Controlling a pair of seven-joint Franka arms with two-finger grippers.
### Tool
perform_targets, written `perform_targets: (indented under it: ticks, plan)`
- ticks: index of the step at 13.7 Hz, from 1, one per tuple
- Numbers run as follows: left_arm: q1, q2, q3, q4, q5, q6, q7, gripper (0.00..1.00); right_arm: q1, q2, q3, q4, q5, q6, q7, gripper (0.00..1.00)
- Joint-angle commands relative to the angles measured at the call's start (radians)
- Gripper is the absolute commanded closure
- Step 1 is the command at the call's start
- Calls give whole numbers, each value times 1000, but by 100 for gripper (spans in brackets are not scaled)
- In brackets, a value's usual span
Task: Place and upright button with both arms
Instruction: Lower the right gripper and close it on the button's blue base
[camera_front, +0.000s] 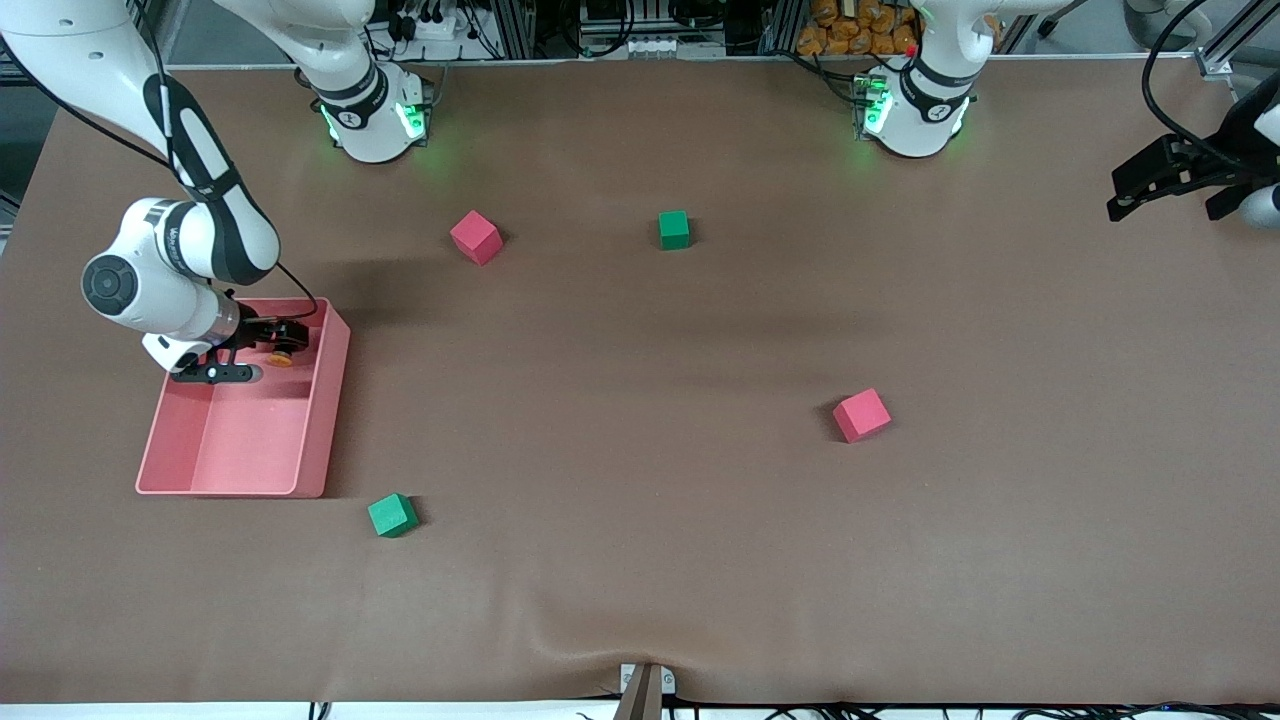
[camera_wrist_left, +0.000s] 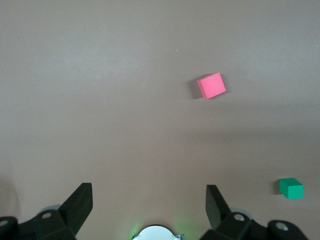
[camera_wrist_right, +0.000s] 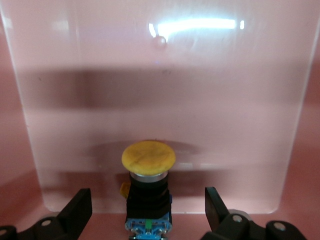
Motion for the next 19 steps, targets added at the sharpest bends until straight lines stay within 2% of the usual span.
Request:
perform_targets:
  ticks: [1, 12, 13, 14, 15, 16, 17, 19]
  plan:
    - [42, -2, -6, 1, -37, -11, 13, 0, 1, -8, -1, -27, -3, 2, 7, 0]
    - [46, 3, -13, -2, -49, -12, 22, 0, 0, 24, 1, -25, 0, 2, 53, 0]
    - [45, 3, -13, -2, -49, -11, 21, 0, 0, 24, 1, -25, 0, 2, 51, 9]
    - [43, 4, -13, -2, -49, -11, 18, 0, 0, 24, 1, -25, 0, 2, 53, 58]
    - [43, 4, -13, -2, -49, -11, 18, 0, 0, 24, 1, -25, 0, 4, 51, 82]
    - [43, 4, -15, -2, -49, -11, 21, 0, -2, 24, 1, -25, 0, 2, 53, 91]
    - [43, 4, -13, -4, -49, -11, 22, 0, -2, 22, 1, -25, 0, 2, 53, 95]
    - [40, 9, -13, -5, -49, -11, 21, 0, -2, 22, 1, -27, 0, 2, 51, 95]
